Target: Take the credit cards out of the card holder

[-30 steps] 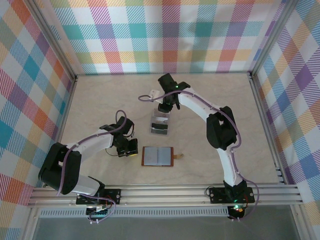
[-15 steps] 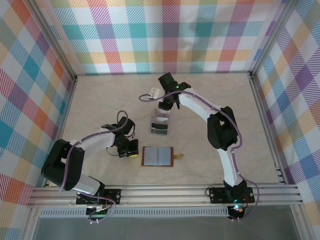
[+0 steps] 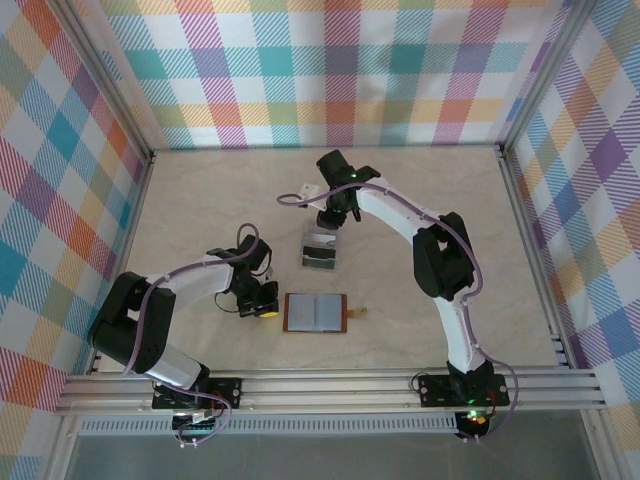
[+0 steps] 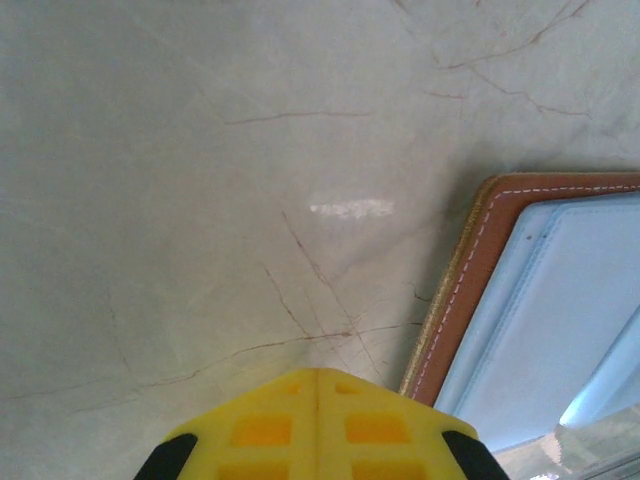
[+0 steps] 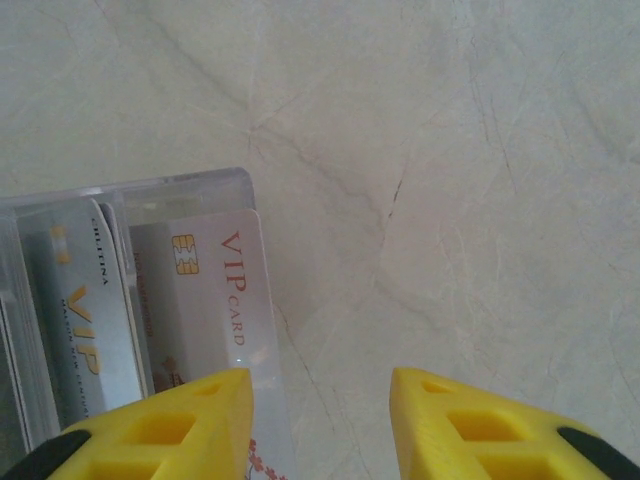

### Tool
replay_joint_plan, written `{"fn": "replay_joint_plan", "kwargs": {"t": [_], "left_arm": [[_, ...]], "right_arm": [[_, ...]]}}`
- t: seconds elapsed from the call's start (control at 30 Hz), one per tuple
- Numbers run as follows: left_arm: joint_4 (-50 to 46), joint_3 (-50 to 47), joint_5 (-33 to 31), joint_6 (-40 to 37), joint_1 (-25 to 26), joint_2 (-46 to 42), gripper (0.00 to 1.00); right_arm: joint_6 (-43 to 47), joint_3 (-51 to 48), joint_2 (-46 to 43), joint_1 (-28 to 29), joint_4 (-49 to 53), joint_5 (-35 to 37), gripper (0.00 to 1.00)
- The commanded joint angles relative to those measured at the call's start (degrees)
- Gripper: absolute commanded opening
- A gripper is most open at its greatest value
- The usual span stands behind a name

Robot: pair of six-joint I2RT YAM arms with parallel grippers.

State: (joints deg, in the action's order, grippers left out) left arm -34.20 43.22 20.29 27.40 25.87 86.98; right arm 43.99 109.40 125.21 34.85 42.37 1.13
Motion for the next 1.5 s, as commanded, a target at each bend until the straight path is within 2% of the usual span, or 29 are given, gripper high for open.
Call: {"fn": "replay_joint_plan", "kwargs": {"t": [0.0,0.17,0.27,0.33,0.5,0.67,0.87,1.1,1.3,1.47], "left_arm": [[0.3,-0.6,1.4,-0.1,1.0,1.5,0.02],[1.1,-0.4,1.3,0.8,3.5,3.0,0.02],[1.7,-0.6,1.1,1.5,4.6,3.2,0.02],[2.0,-0.6,1.1,2.0,5.3,3.3,0.02],[2.2,-1.0,0.7,3.3,6.7,3.2,0.01],[2.2,-1.1,0.7,3.9,7.1,2.6,0.01],[2.0,-1.2,0.9,4.2,7.5,2.1,0.01],[1.8,-1.0,1.0,4.2,7.8,1.6,0.01],[1.8,-0.9,1.0,4.3,8.1,1.4,0.01],[1.8,-1.0,0.8,4.4,8.2,1.2,0.01]], "right_arm": [[-2.8,-1.0,-3.6,0.2,1.2,-2.7,0.41],[-11.2,-5.7,-9.5,0.1,-1.6,-5.2,0.38],[-13.5,-10.2,-11.6,0.2,-7.1,-3.0,0.41],[-13.7,-10.5,-10.3,0.2,-8.8,-0.2,0.41],[-12.7,-3.2,-3.7,0.2,-5.5,3.5,0.41],[-11.3,1.5,1.1,0.2,-3.8,4.5,0.41],[-11.1,2.6,4.1,0.2,-1.7,3.0,0.41],[-11.8,1.6,2.6,0.3,-0.1,1.6,0.4],[-9.6,0.4,-0.8,0.3,0.9,-5.3,0.41],[-10.0,0.7,-0.1,0.3,0.9,-1.8,0.41]]}}
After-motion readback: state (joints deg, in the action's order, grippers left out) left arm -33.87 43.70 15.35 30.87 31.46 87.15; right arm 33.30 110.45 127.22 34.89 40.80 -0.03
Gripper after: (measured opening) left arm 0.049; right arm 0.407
